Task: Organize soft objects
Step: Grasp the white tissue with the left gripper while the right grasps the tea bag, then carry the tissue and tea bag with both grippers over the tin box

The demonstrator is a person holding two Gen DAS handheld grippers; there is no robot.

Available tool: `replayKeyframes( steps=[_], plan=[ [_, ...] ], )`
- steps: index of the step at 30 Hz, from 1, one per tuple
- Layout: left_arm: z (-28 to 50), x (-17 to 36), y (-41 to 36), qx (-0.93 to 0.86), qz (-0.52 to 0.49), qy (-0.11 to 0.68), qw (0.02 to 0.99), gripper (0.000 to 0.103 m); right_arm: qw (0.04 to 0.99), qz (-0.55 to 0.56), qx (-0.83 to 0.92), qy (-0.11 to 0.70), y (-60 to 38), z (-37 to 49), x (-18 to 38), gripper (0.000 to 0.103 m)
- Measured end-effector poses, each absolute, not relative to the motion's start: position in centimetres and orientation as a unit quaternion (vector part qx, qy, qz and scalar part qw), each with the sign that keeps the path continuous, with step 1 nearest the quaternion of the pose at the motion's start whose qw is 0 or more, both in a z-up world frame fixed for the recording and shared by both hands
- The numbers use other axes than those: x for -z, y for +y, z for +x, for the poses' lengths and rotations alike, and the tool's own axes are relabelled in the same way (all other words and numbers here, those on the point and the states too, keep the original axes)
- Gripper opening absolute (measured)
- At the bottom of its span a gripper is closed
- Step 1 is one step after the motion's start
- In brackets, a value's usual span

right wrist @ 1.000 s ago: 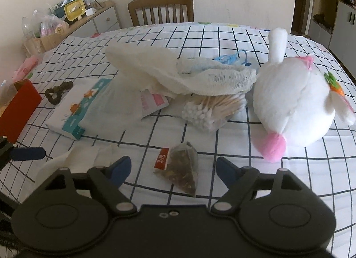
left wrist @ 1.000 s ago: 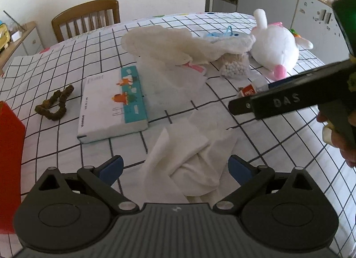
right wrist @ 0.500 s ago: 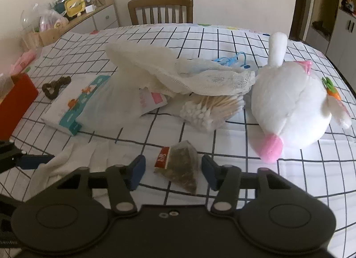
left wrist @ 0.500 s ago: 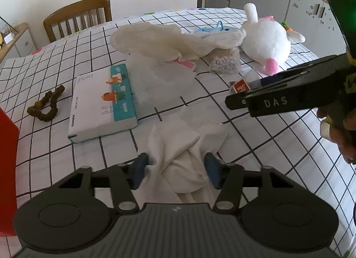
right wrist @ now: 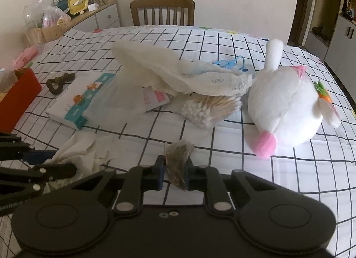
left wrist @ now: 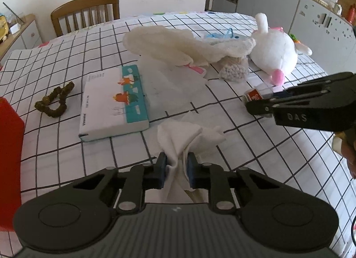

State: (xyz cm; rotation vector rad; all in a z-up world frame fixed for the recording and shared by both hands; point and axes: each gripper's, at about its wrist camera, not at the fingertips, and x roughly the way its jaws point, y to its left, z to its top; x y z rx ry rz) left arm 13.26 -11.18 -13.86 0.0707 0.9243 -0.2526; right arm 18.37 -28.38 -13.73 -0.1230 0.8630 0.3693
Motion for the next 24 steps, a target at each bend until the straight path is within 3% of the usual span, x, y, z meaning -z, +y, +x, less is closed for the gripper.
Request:
replayKeyframes(
  steps=[24],
  plan=[
    [11.5,6.5,-4.6,0.065,-0.003,0.392,0.918,0.019,0.892,-0.067,-0.269,0.358,-22.6,14.6,6.3,0.015]
  ],
)
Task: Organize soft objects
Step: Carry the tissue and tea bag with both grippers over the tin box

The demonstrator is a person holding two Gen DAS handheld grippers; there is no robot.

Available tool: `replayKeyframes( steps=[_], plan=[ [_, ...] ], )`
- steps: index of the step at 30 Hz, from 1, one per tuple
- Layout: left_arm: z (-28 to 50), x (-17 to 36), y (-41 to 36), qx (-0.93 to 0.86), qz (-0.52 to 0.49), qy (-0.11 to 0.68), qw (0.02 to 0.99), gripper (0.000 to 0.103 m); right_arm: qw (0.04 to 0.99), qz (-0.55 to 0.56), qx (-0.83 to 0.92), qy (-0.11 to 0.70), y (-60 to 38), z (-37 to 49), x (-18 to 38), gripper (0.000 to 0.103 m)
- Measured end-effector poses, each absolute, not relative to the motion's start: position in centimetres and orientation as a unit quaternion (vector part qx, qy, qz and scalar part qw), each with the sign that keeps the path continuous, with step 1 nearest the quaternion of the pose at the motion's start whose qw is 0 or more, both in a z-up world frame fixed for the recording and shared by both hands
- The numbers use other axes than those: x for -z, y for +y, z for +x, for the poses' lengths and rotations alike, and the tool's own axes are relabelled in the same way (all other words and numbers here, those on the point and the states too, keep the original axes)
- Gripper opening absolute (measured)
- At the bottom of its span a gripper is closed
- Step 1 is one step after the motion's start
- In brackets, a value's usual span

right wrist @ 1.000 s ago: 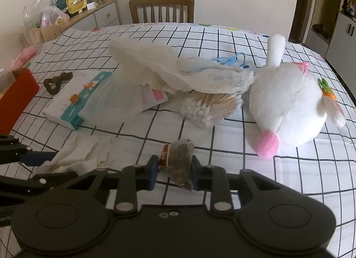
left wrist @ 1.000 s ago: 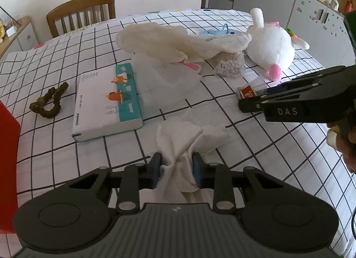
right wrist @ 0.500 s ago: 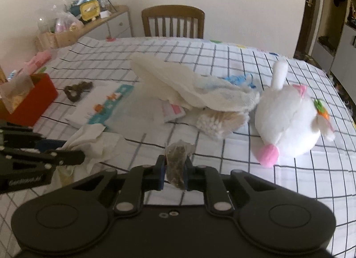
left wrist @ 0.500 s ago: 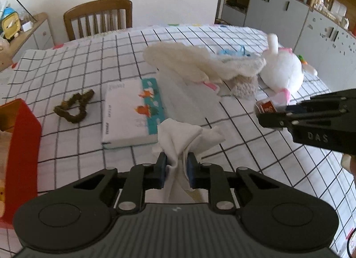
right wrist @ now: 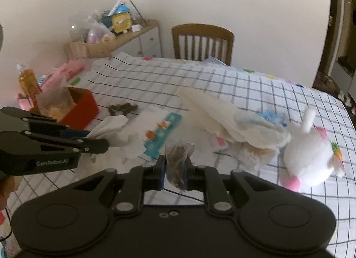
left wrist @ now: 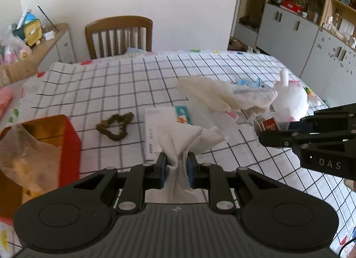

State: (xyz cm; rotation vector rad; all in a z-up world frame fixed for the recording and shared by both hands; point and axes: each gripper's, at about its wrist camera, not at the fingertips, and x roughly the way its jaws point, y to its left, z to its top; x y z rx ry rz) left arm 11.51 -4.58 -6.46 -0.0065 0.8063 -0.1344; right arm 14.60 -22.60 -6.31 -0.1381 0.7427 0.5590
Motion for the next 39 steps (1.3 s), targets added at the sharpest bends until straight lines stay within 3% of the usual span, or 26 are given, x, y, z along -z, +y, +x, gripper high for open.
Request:
replayKeyframes(
  steps=[24,39],
  plan=[
    [8.5,-0.2,7.5,-0.045,-0.034,0.336,0.940,0.019,0.869,-0.090,-0.374,0.311,-11.8,13.2,1.8,0.015],
    [7.3,0.0,14.3,-0.118,-0.039,0.336,0.934,0.019,0.849,-0.108,-0.417,0.306,-4.3,14.6,1.2,0.015]
  ],
)
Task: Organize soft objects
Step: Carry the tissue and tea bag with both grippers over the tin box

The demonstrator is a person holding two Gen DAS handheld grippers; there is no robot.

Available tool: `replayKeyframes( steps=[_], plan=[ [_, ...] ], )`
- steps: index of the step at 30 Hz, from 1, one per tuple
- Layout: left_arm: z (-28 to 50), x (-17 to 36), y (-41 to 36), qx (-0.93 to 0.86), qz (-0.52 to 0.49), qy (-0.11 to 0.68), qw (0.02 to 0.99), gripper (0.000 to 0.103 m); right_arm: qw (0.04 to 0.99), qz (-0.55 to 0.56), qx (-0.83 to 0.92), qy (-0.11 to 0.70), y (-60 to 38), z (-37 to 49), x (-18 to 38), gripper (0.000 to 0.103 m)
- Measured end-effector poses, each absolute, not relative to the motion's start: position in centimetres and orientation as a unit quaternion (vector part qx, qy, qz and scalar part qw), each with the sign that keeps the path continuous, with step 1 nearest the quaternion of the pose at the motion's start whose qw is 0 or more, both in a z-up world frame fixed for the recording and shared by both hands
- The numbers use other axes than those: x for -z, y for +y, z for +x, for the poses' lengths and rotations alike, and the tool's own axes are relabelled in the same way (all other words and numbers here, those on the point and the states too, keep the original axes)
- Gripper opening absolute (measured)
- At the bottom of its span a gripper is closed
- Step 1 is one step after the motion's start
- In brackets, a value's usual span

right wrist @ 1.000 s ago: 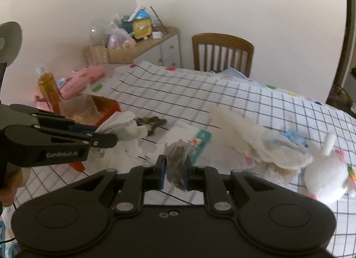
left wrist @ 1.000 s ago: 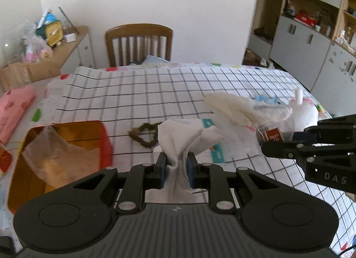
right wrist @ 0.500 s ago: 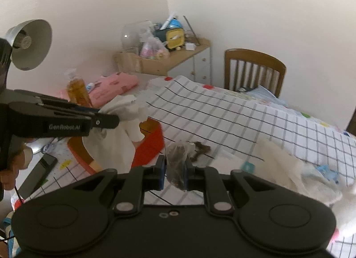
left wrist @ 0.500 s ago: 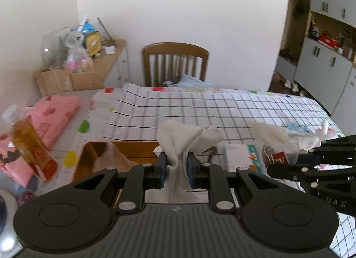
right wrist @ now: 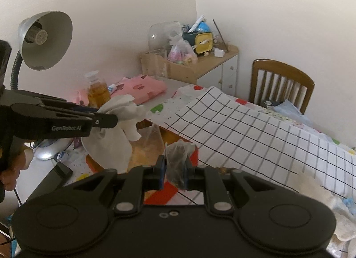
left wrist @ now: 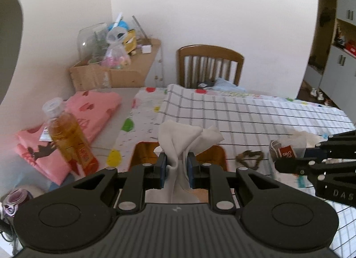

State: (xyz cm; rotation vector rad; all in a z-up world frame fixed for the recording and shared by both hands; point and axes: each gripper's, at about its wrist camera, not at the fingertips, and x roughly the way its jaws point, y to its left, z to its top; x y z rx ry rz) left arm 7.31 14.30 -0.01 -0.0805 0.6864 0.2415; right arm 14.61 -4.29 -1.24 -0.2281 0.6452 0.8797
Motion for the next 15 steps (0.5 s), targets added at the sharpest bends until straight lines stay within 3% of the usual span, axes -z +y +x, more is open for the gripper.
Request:
replayKeyframes(
  steps=[15],
  plan=[
    [8.5,5.0,17.8,-0.150,-0.044,0.394,0.906,0.019,0.820,-0.147,-0.433,0.343,2.2,17.7,5.0,0.015]
  ],
)
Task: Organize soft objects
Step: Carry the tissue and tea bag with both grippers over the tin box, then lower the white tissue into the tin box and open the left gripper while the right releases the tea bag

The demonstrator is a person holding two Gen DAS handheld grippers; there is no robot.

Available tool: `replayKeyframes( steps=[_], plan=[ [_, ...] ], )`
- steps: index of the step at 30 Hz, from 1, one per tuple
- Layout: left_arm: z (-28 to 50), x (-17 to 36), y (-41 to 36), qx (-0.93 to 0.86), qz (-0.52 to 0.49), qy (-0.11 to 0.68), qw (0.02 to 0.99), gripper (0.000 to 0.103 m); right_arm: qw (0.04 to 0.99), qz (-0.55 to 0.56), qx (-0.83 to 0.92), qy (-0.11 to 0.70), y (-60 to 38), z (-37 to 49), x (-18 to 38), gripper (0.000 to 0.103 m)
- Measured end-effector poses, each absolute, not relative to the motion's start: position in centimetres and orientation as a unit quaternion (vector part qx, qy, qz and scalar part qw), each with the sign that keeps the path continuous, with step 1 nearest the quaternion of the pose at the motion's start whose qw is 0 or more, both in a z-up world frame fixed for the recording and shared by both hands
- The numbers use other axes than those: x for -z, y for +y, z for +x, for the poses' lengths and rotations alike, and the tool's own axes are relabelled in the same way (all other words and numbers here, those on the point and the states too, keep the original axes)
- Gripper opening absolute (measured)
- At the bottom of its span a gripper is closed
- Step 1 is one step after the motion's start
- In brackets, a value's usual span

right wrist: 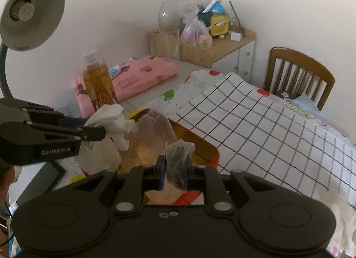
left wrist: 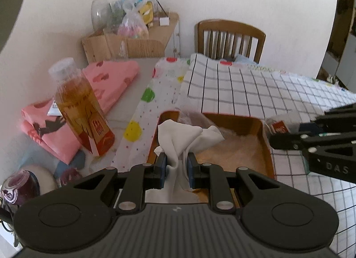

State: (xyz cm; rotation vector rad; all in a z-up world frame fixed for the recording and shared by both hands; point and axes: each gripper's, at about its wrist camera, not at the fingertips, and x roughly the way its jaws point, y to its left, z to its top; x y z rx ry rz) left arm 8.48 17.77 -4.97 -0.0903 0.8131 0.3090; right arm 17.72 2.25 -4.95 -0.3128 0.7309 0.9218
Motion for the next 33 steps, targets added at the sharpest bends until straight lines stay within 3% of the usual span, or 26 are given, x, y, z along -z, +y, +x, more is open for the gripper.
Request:
replayKeyframes(
  steps=[17,33],
  plan=[
    [10.2,8.1,17.8,-0.129,-0.055,0.432,0.891,0.019,0.793,-0.197,-0.438,0.374,6.9,19.7,9.2,0.015],
    [11.3,10.2,17.9,-0.106,-0.068,0.459,0.879,0.019,0.769,-0.215,-0.450,0.399,7.9,20.2,11.1,0.023]
  ],
)
